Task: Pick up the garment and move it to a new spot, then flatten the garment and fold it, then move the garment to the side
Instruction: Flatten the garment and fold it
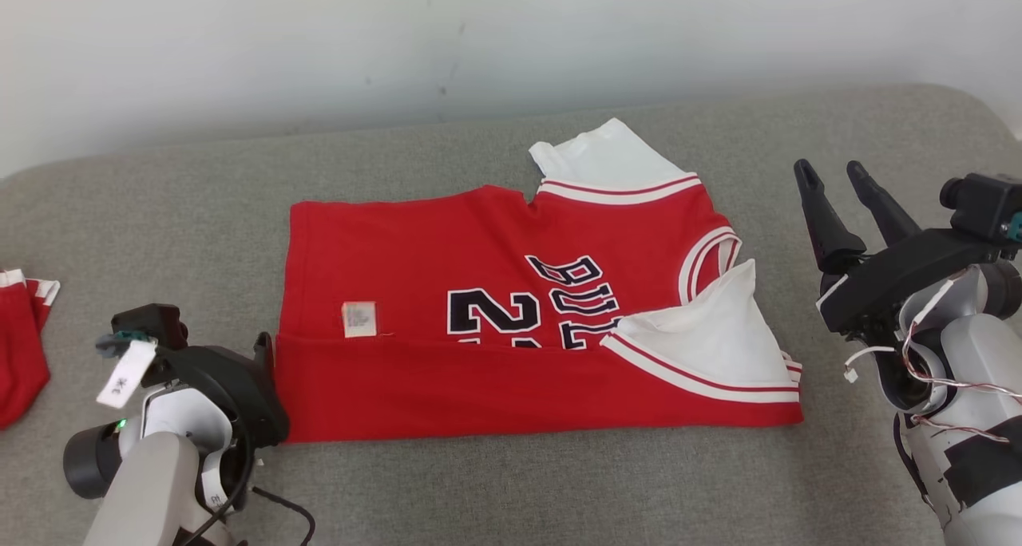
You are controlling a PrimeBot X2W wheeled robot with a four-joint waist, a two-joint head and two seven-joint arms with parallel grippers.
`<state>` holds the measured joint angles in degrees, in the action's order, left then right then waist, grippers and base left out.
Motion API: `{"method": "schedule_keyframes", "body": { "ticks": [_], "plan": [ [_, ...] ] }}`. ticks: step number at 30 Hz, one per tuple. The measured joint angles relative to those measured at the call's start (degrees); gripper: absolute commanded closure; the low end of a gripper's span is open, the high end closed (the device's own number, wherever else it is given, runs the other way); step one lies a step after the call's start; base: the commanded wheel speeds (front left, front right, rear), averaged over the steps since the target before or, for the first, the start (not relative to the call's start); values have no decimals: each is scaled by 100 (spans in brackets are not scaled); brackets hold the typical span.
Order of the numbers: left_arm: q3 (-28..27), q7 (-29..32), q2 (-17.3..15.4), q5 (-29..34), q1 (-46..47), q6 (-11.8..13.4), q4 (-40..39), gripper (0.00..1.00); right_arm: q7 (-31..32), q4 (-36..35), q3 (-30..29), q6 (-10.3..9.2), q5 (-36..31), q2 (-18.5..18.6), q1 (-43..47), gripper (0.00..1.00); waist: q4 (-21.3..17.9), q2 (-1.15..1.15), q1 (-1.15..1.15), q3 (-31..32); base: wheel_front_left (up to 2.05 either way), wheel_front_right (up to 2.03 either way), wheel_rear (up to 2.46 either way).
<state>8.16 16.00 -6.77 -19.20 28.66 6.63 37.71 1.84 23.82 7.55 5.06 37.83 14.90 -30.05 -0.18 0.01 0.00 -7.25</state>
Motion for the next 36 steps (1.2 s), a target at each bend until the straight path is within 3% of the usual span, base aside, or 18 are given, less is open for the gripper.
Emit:
{"method": "schedule_keyframes", "body": {
  "ticks": [10, 15, 20, 29, 36],
  "plan": [
    [115, -1486, -16, 165, -761, -99, -676, 0, -1009, -208, 71, -73, -490, -10, 911, 0, 37, -1, -1, 477, 0, 0, 0],
    [203, -2204, -16, 331, -1491, -118, -1202, 0, -1541, -573, 104, -341, -754, -175, 1673, 0, 21, -1, -1, 785, 0, 0, 0],
    [308, -2732, -83, 380, -2076, -272, -1679, 0, -1599, -903, 113, -620, -956, -390, 2296, 0, 6, -2, -2, 1056, 0, 0, 0],
    [292, -2949, -248, 412, -3077, -313, -2185, 0, -1606, -1166, -15, -1018, -1181, -612, 3215, 0, -23, -2, -2, 1387, 0, 0, 0],
    [257, -2973, -358, 413, -3513, -330, -2455, 0, -1631, -1379, -171, -1071, -1370, -721, 3594, 0, -82, -2, -1, 1483, 0, 0, 0]
  ]
}}
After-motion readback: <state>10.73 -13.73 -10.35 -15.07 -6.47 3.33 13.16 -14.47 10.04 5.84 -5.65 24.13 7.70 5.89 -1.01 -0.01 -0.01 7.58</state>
